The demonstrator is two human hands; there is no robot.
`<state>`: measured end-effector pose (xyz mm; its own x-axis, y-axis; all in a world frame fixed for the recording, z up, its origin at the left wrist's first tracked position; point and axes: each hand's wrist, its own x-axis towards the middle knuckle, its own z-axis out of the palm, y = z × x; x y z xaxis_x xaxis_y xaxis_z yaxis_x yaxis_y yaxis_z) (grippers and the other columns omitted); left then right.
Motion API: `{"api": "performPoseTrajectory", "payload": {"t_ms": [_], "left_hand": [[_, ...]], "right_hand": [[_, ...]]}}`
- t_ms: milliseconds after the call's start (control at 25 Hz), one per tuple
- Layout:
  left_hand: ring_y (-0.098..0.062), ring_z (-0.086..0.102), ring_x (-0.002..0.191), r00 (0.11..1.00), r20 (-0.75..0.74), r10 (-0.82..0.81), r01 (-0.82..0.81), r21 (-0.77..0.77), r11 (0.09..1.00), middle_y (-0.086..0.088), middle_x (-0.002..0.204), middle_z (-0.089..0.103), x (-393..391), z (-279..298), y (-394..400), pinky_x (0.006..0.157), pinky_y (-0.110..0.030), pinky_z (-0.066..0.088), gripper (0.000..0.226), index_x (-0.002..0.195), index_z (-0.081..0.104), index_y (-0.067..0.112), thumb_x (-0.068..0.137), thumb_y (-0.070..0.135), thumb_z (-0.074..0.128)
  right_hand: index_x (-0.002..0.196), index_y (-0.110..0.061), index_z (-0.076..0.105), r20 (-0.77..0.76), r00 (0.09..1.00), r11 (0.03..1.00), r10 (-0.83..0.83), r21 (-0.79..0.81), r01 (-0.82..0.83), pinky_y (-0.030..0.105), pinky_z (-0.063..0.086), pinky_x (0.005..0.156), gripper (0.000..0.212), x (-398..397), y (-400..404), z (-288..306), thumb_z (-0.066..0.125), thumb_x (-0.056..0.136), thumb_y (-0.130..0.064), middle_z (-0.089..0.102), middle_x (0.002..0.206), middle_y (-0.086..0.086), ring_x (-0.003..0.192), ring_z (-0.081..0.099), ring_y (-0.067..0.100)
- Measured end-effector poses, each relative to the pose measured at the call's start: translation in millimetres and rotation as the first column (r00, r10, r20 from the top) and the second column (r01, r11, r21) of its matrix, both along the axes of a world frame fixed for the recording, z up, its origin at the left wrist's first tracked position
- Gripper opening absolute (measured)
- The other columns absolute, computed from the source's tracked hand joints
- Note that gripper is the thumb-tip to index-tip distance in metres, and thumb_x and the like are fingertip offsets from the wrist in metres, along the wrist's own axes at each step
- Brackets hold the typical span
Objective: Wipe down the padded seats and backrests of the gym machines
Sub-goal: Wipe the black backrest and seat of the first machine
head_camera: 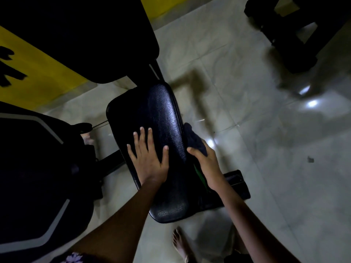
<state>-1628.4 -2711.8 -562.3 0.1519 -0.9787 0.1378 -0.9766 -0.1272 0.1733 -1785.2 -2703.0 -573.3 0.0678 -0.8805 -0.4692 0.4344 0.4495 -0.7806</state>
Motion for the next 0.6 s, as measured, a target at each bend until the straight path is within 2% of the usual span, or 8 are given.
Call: {"api": "performPoseTrajectory", "payload": {"t_ms": [80,160,280,360,400,520,600], "left_hand": [[-0.025,0.014,0.143,1.000,0.008,0.000,0.000,-0.005,1.000,-0.011,0.154,0.028,0,0,1,0.114,-0.048,0.005,0.069,0.145,0.034,0.010,0.088,0.049,0.031],[-0.025,0.014,0.143,1.000,0.022,-0.008,0.008,-0.010,1.000,-0.011,0.154,0.028,1,0,2,0.113,-0.049,0.006,0.069,0.145,0.034,0.010,0.088,0.049,0.032],[-0.025,0.014,0.143,1.000,0.022,-0.012,0.012,-0.010,1.000,-0.012,0.154,0.028,1,0,-2,0.113,-0.050,0.007,0.069,0.145,0.034,0.009,0.089,0.048,0.031],[-0.025,0.013,0.144,1.000,0.021,-0.016,0.016,-0.005,1.000,-0.012,0.154,0.027,0,0,-1,0.113,-0.051,0.007,0.068,0.146,0.033,0.010,0.089,0.049,0.030],[-0.026,0.013,0.144,1.000,0.023,-0.018,0.018,-0.008,1.000,-0.012,0.154,0.027,1,0,0,0.113,-0.051,0.007,0.068,0.146,0.033,0.010,0.090,0.049,0.030],[-0.027,0.013,0.143,0.999,0.025,-0.020,0.020,-0.007,1.000,-0.013,0.154,0.027,2,0,-1,0.113,-0.051,0.006,0.068,0.145,0.033,0.010,0.089,0.048,0.031],[-0.027,0.013,0.143,1.000,0.024,-0.020,0.020,-0.010,1.000,-0.013,0.153,0.028,1,0,-1,0.113,-0.050,0.006,0.068,0.145,0.033,0.009,0.089,0.048,0.032]], "right_hand": [[0.105,-0.024,0.067,-0.006,1.000,0.999,-0.024,-0.021,0.024,0.033,0.045,0.096,0.034,2,-16,1,0.069,0.072,-0.015,0.069,0.109,0.006,0.102,0.063,0.017],[0.113,-0.015,0.065,-0.053,0.997,0.997,-0.058,-0.051,0.055,0.031,0.046,0.094,0.037,13,-60,4,0.069,0.077,-0.009,0.067,0.112,0.008,0.103,0.061,0.017],[0.119,-0.010,0.064,-0.083,0.996,0.994,-0.022,-0.107,0.013,0.034,0.044,0.103,0.048,29,-148,15,0.071,0.073,-0.021,0.067,0.117,0.008,0.111,0.061,0.019],[0.123,-0.006,0.061,-0.046,0.998,0.989,0.053,-0.137,-0.059,0.037,0.038,0.109,0.049,34,-179,19,0.066,0.075,-0.016,0.064,0.123,0.007,0.118,0.058,0.016],[0.125,-0.005,0.060,-0.014,0.997,0.986,0.073,-0.147,-0.075,0.038,0.036,0.111,0.051,34,-181,17,0.065,0.075,-0.015,0.064,0.124,0.006,0.119,0.056,0.015],[0.126,-0.010,0.059,-0.013,1.000,0.996,0.004,-0.092,-0.005,0.040,0.038,0.109,0.066,25,-145,15,0.069,0.064,-0.028,0.065,0.123,0.003,0.118,0.057,0.018],[0.129,-0.010,0.056,0.062,0.998,0.998,-0.011,-0.062,0.015,0.042,0.038,0.108,0.064,19,-102,3,0.068,0.067,-0.023,0.063,0.124,0.008,0.120,0.056,0.025]]}}
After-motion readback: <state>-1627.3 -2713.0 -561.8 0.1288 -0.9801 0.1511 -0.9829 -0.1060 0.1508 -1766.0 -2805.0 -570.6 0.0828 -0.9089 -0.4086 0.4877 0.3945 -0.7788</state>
